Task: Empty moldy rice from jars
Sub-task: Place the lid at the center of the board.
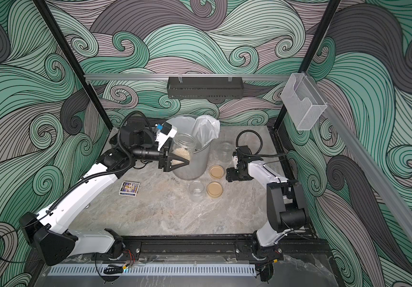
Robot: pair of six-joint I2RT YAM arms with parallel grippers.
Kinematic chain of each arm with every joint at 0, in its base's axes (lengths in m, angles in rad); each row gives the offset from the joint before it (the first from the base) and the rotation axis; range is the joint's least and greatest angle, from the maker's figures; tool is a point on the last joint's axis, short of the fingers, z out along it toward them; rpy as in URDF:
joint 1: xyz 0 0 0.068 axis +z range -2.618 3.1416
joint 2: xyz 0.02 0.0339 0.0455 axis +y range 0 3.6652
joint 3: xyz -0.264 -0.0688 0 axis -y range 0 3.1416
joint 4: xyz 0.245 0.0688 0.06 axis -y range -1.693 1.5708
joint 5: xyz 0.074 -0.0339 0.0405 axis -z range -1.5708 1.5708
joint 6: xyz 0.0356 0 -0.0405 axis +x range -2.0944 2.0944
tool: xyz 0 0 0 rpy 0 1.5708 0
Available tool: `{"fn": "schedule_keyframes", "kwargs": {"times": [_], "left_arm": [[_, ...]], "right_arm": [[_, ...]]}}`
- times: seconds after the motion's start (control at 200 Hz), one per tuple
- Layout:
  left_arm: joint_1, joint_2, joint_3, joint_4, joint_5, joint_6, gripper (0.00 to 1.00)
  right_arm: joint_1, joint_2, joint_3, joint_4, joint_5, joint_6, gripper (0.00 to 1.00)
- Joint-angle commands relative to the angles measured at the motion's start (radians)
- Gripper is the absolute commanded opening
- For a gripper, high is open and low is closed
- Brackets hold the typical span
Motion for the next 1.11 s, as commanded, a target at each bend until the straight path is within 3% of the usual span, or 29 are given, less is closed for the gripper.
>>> {"fn": "schedule_keyframes", "kwargs": {"times": [0.0, 1.101], "left_arm": [[0.007, -0.025, 0.037, 0.079, 0.011, -0.008, 0.34], [0.007, -0.030, 0.052, 0.060, 0.012, 0.005, 0.35]], "right_arm": [[0.018, 0.027, 0.022, 0.013, 0.027, -0.001, 0.74], [0.043, 0.130, 0.048, 0.027, 0.020, 0.011, 0.88]]}}
